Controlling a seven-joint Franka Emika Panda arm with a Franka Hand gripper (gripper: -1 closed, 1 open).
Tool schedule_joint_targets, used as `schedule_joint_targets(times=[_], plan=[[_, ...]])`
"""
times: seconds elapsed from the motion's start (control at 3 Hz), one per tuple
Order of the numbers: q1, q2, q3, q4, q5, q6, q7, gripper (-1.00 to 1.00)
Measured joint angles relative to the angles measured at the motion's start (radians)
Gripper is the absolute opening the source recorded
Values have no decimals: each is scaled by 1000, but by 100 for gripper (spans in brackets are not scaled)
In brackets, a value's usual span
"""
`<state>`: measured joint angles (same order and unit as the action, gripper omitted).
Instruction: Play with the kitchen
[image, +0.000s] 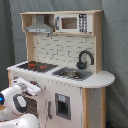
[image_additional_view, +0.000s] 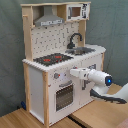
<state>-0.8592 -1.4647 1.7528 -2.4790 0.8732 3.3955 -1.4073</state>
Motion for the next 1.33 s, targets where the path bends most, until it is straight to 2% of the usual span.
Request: schedule_joint_targets(times=[1.33], plan=[[1, 3, 0, 0, 1, 0, 430, -100]])
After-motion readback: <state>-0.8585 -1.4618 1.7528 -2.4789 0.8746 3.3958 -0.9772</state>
